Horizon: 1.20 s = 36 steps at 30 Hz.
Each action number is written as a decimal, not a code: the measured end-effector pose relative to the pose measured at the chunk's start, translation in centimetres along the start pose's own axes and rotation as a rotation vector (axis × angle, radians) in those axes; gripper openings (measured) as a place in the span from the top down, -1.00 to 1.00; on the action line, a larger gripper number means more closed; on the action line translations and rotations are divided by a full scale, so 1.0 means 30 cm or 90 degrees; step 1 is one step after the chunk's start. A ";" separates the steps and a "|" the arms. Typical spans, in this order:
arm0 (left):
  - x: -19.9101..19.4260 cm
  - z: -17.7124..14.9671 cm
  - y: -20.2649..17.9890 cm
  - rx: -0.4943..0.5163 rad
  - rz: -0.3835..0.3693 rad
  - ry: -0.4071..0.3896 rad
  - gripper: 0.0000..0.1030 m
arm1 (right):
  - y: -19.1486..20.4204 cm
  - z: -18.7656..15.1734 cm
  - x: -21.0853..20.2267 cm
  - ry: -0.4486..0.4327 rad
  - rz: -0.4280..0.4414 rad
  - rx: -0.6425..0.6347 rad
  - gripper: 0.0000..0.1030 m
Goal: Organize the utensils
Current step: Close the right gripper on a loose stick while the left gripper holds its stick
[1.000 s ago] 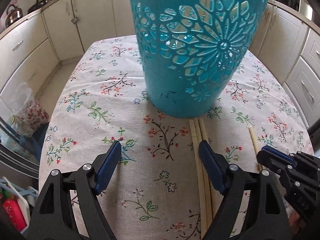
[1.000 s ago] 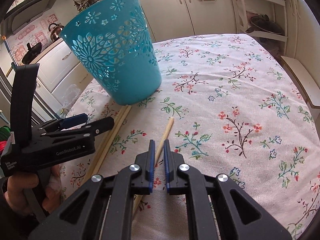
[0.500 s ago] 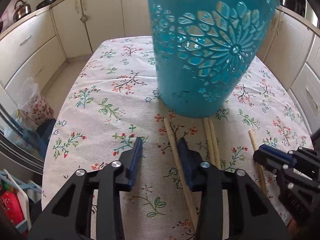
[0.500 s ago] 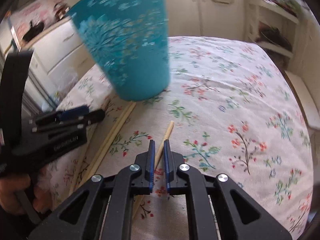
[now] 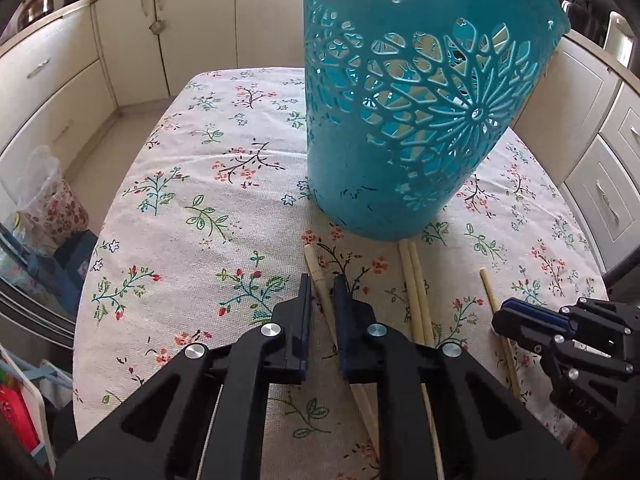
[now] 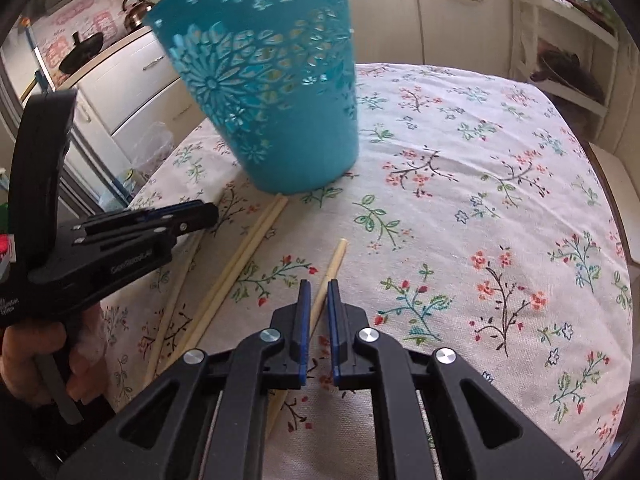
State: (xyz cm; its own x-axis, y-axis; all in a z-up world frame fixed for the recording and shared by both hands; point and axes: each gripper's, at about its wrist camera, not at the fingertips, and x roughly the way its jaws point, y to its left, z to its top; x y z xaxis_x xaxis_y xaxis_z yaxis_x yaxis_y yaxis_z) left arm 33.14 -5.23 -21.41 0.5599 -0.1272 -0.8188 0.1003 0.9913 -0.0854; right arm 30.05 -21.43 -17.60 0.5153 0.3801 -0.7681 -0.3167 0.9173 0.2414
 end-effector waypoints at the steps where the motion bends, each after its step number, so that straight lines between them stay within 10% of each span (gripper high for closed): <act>1: 0.002 0.002 0.000 -0.002 0.000 0.002 0.78 | 0.000 0.001 0.000 0.000 -0.003 0.001 0.83; 36: 0.008 -0.012 -0.010 0.031 -0.005 -0.026 0.84 | 0.032 -0.028 0.003 -0.038 -0.035 0.001 0.88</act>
State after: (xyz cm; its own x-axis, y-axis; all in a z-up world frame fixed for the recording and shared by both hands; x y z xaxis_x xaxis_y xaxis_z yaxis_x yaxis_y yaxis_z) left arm 32.96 -5.53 -21.79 0.5920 -0.1368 -0.7943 0.1445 0.9875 -0.0623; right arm 29.13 -20.63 -17.93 0.5786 0.3354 -0.7434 -0.2849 0.9372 0.2011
